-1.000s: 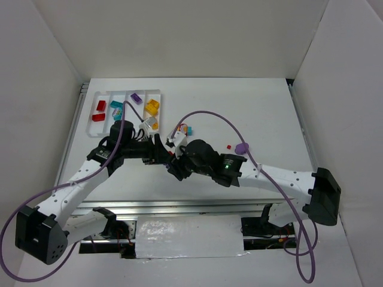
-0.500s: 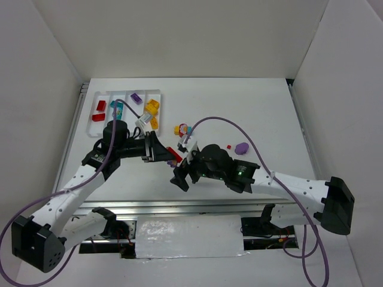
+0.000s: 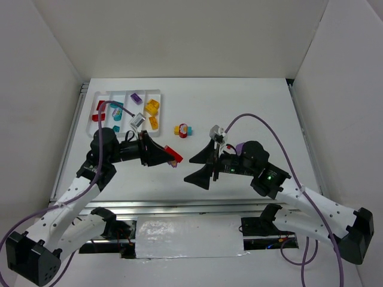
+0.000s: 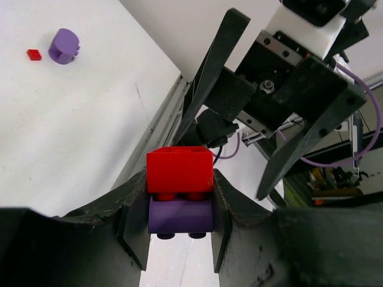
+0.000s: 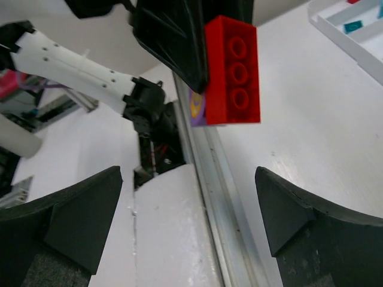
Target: Sort the legos into containers by color
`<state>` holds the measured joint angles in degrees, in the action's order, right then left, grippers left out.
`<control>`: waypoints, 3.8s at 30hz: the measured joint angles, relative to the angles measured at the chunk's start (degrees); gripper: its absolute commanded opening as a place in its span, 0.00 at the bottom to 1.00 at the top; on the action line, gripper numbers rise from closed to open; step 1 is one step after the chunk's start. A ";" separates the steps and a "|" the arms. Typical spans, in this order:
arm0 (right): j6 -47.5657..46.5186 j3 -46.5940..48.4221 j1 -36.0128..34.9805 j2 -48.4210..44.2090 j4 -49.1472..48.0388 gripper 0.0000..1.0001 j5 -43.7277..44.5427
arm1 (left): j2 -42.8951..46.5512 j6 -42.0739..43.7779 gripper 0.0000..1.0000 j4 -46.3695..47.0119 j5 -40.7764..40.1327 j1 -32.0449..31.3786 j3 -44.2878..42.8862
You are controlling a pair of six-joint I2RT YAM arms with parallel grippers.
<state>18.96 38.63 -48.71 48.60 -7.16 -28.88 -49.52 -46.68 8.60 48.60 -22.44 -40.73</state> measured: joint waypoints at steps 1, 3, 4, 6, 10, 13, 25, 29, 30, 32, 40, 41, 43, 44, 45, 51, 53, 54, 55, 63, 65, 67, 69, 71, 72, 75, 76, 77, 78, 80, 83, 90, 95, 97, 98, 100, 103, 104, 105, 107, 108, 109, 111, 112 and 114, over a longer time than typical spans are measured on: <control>1.27 0.28 0.13 0.00 -0.55 0.96 -0.72 | 0.00 -0.17 0.00 0.98 0.66 0.00 0.59; 4.31 0.81 0.28 0.46 -2.01 0.93 -1.64 | 0.15 -1.36 0.00 3.63 1.64 -0.07 1.95; 5.88 0.81 0.35 0.74 -3.17 0.90 -1.62 | 0.44 -2.29 0.00 5.64 2.16 -0.11 3.21; 9.40 0.68 0.48 1.31 -5.73 0.85 -1.29 | 1.05 -4.39 0.00 8.68 2.62 -0.15 4.94; 15.65 -1.55 0.50 1.73 -13.86 0.75 0.59 | 3.45 -8.98 0.00 14.95 2.71 -0.22 7.39; 19.78 -4.72 0.50 2.25 -20.26 0.73 1.70 | 5.73 -11.50 0.00 18.93 2.43 -0.22 7.54; 26.77 -7.69 -2.05 6.14 -37.40 0.71 3.30 | 10.40 -17.29 0.00 24.68 -2.73 -0.28 8.63; 27.08 -6.95 -3.63 9.01 -39.52 0.70 4.61 | 11.02 -19.58 0.00 25.03 -5.16 -0.35 9.25; 27.34 -6.86 -3.80 9.97 -40.09 0.69 4.79 | 11.13 -20.00 0.00 25.31 -5.73 -0.37 9.25; 27.67 -6.78 -3.93 11.30 -40.50 0.69 5.14 | 11.39 -20.90 0.00 25.66 -6.40 -0.37 9.25; 27.67 -3.58 -5.40 13.84 -41.88 0.68 5.20 | 11.58 -21.24 0.00 25.81 -7.45 -0.39 9.25; 27.69 -3.34 -5.44 13.94 -42.03 0.68 5.20 | 11.58 -21.22 0.00 25.81 -7.50 -0.39 9.25; 27.67 -2.97 -5.51 14.14 -42.23 0.65 5.25 | 11.58 -21.22 0.00 25.73 -7.69 -0.39 9.25; 27.67 -2.75 -5.55 14.32 -42.32 0.64 5.38 | 11.56 -21.22 0.00 25.73 -7.74 -0.39 9.25; 27.67 -2.62 -5.62 14.43 -42.27 0.60 5.55 | 11.56 -21.22 0.00 25.73 -7.76 -0.42 9.25; 27.69 -1.62 -5.81 15.67 -42.38 0.52 5.88 | 11.52 -21.27 0.00 25.83 -7.74 -0.50 9.25; 27.71 -1.22 -5.84 16.26 -42.56 0.50 6.01 | 11.52 -21.27 0.00 25.90 -7.72 -0.52 9.25; 27.74 -1.03 -5.86 16.52 -42.58 0.39 6.05 | 11.52 -21.27 0.00 25.94 -7.72 -0.52 9.25; 27.67 -0.92 -5.92 16.72 -42.62 0.31 5.95 | 11.52 -21.14 0.00 25.92 -7.80 -0.52 9.25; 27.76 -0.07 -6.10 17.18 -41.68 0.00 5.95 | 12.55 -19.58 0.75 24.44 -8.66 -0.48 9.09; 26.25 -0.07 -6.19 17.18 -40.96 0.00 5.73 | 12.96 -18.32 0.99 21.42 -8.98 -0.55 8.41; 24.55 -0.07 -6.16 17.14 -40.13 0.00 5.09 | 13.31 -17.14 0.99 17.73 -9.57 -0.55 7.23; 22.36 -0.07 -6.16 17.05 -38.56 0.00 3.48 | 13.57 -14.71 1.00 13.53 -10.27 -0.55 5.22; 20.11 -0.07 -6.12 16.76 -36.11 0.00 1.64 | 13.60 -12.00 1.00 8.70 -10.69 -0.55 2.08; 19.04 -0.07 -5.90 16.50 -34.82 0.00 0.48 | 13.49 -10.12 1.00 6.12 -10.78 -0.55 0.11; 15.61 0.11 -4.90 15.50 -30.73 0.00 -5.03 | 11.58 -3.61 1.00 -0.79 -9.18 -0.59 -7.08; 14.40 0.46 -4.46 15.17 -29.16 0.00 -6.99 | 10.95 -1.25 1.00 -2.49 -8.15 -0.57 -9.07; 13.29 1.01 -4.04 14.86 -27.39 0.00 -9.11 | 10.14 1.11 1.00 -4.33 -6.23 -0.59 -11.08; 12.13 1.68 -3.69 14.58 -25.53 0.00 -11.08 | 9.31 3.43 1.00 -5.95 -4.68 -0.59 -12.44; 9.27 3.63 -3.34 14.03 -20.83 0.00 -14.58 | 7.56 7.21 0.99 -8.96 -1.03 -0.59 -13.94; 4.33 8.09 -3.15 13.38 -11.93 0.00 -18.38 | 4.52 12.15 0.99 -14.49 3.67 -0.61 -14.16; -2.16 12.04 -3.13 12.66 -0.24 0.00 -20.04 | 1.03 16.87 0.95 -22.21 8.28 -0.90 -11.74; -4.04 12.68 -3.10 13.18 4.02 0.00 -19.26 | 3.28 17.20 0.95 -22.58 10.40 -1.42 -10.67; -4.61 13.42 -3.10 13.66 5.05 0.00 -18.78 | 3.67 17.90 0.95 -22.62 10.80 -1.49 -10.67; -4.92 13.73 -3.10 13.84 5.44 0.00 -18.56 | 3.74 18.10 0.95 -22.69 10.93 -1.51 -10.67; -5.38 14.29 -3.10 14.03 6.14 0.00 -18.47 | 3.56 18.18 0.95 -22.75 11.19 -1.51 -10.67; -5.79 15.04 -3.08 14.29 6.82 0.00 -18.36 | 3.28 18.12 0.94 -22.69 11.65 -1.53 -10.54; -5.88 15.15 -3.08 14.32 6.86 0.00 -18.32 | 3.23 18.08 0.92 -22.56 11.74 -1.60 -10.43; -6.01 15.23 -3.08 14.34 6.97 0.00 -18.32 | 3.17 18.01 0.90 -22.43 11.74 -1.66 -10.34; -6.10 15.50 -3.08 14.43 7.26 0.00 -18.25 | 3.10 17.97 0.84 -22.21 11.85 -1.92 -10.03; -6.21 15.80 -3.08 14.58 7.65 0.00 -18.21 | 3.08 17.88 0.79 -22.05 11.91 -2.08 -9.88; -6.29 16.15 -3.08 14.82 7.82 0.00 -18.16 | 3.04 17.77 0.75 -21.90 11.98 -2.23 -9.77; -6.49 17.11 -3.02 15.56 8.24 0.00 -18.10 | 2.84 17.75 0.63 -21.68 12.11 -2.62 -9.73; -6.51 17.59 -3.02 16.04 8.33 0.00 -18.08 | 2.75 17.75 0.58 -21.44 12.15 -2.82 -9.73; -6.58 18.12 -2.99 16.85 8.44 0.00 -17.88 | 2.71 17.77 0.42 -20.96 12.31 -3.30 -9.73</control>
<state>12.38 56.75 -51.70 65.45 1.28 -46.76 -46.81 -28.91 -12.36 60.90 -25.74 -50.46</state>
